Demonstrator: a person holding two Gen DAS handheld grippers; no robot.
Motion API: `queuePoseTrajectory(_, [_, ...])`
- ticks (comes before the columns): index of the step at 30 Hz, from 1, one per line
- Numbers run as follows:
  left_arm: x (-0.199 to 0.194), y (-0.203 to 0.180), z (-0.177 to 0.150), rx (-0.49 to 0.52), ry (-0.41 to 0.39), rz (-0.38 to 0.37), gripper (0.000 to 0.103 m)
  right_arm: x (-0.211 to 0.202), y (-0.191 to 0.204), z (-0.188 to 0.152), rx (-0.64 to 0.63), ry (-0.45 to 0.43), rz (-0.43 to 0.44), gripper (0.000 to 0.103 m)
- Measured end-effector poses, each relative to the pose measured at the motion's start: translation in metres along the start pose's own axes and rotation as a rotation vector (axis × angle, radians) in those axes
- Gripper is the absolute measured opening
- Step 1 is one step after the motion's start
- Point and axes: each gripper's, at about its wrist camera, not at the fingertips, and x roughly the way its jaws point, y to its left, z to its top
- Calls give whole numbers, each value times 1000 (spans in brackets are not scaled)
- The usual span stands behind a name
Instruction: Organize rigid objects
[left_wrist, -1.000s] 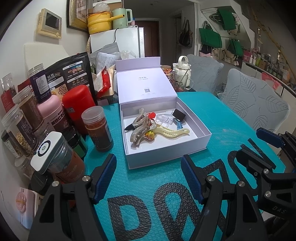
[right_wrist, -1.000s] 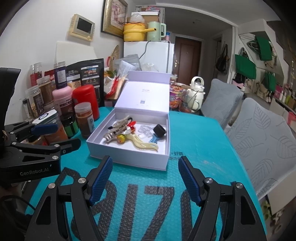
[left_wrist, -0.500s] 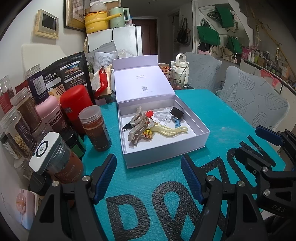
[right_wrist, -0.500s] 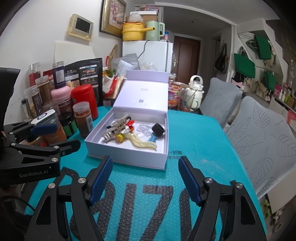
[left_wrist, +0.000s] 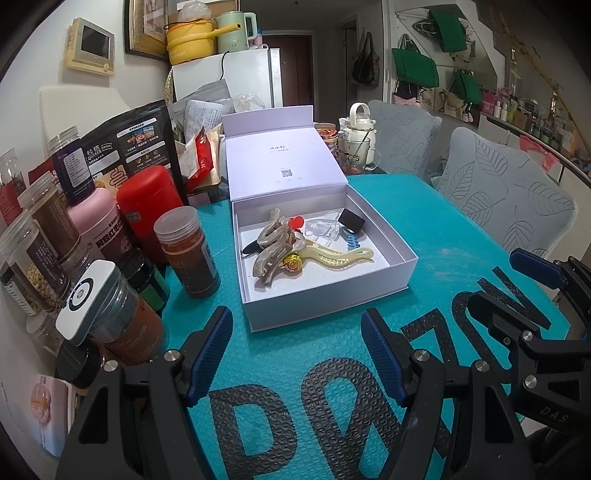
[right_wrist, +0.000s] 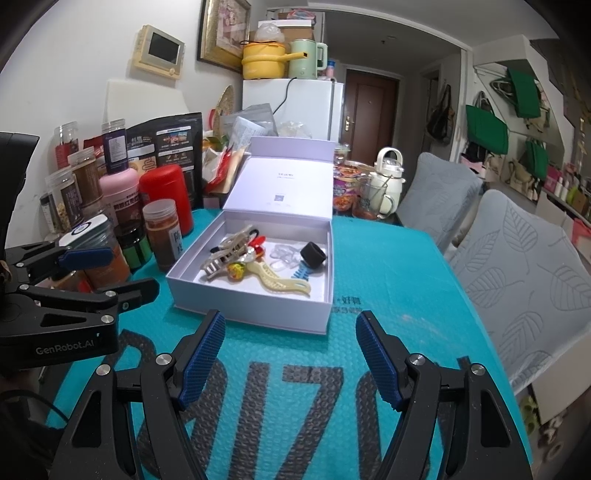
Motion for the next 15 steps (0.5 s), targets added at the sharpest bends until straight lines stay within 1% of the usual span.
queuePoseTrajectory(11, [1,1,-1,-1,2,7,72,0,-1,-2,2,3,-10,74])
queuePoseTrajectory(15, [2,2,-1,-6,6,-5,72,0,0,-2,2,4,-10,74])
